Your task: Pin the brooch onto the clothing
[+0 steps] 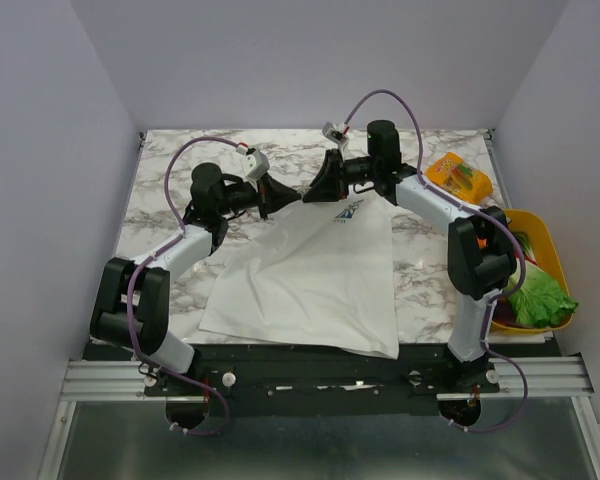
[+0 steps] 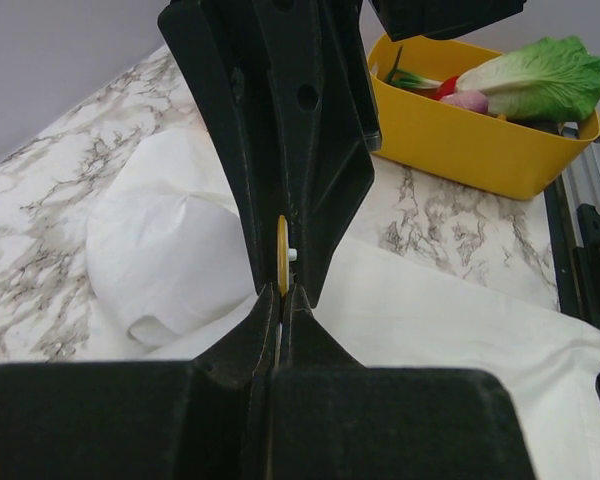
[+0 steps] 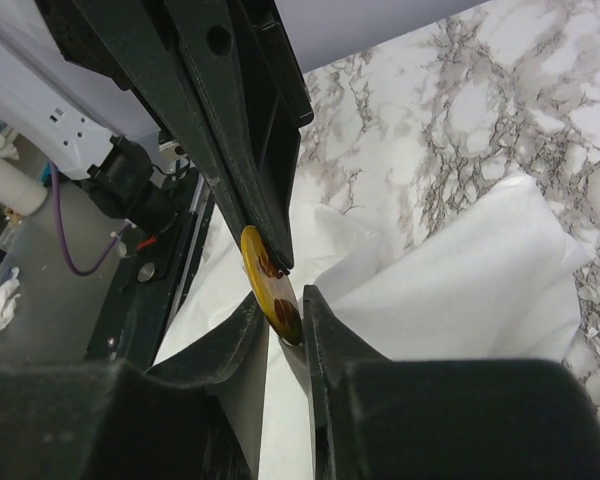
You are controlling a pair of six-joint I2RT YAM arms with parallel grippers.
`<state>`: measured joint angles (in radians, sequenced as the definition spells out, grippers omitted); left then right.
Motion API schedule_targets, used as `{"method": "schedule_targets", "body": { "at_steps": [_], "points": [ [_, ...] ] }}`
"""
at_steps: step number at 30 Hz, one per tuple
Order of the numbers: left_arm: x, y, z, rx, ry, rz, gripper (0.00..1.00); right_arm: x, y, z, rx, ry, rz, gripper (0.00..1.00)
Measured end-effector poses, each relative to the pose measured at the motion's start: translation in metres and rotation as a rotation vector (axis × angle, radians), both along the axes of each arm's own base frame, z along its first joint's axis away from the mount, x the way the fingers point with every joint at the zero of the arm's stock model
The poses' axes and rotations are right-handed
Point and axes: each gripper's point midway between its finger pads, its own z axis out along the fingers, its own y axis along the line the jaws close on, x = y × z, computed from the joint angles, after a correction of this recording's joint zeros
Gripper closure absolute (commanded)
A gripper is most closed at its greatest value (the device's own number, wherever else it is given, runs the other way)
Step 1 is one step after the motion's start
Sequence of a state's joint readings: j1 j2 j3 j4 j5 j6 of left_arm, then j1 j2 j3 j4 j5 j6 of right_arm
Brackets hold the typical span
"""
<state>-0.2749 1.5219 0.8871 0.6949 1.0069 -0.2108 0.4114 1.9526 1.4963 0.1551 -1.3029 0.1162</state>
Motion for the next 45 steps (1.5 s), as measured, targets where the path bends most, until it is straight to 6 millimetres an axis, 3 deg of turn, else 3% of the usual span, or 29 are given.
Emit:
{"method": "schedule_targets", "body": {
  "at_steps": [10,11,20,23,24,26,34,45],
  "points": [
    [0.002,0.002,0.0,-0.003,0.005,0.008,1.0,0.001,0.001,0.0,-0.001,0.002,-0.003,0.93],
    [0.002,0.002,0.0,-0.003,0.006,0.009,1.0,0.002,0.001,0.0,-0.002,0.004,-0.006,0.99],
    [0.006,0.004,-0.001,-0.001,0.015,0.039,1.0,0.007,0.003,-0.001,-0.011,0.036,-0.027,0.99],
    [0.009,0.005,-0.002,-0.003,0.015,0.06,1.0,0.01,0.004,-0.002,-0.01,0.041,-0.048,0.97],
    [0.008,0.006,-0.003,-0.004,0.016,0.066,1.0,0.01,0.004,-0.003,-0.008,0.046,-0.052,0.89],
    [0.007,0.008,-0.006,-0.004,0.024,0.08,1.0,0.009,0.006,-0.006,-0.006,0.055,-0.062,0.83],
    [0.003,0.013,-0.011,-0.011,0.03,0.127,1.0,0.007,0.011,-0.01,0.011,0.074,-0.094,0.81],
    [0.001,0.014,-0.008,-0.035,0.007,0.142,1.0,0.008,0.01,-0.005,0.035,0.069,-0.147,0.7]
  ]
}}
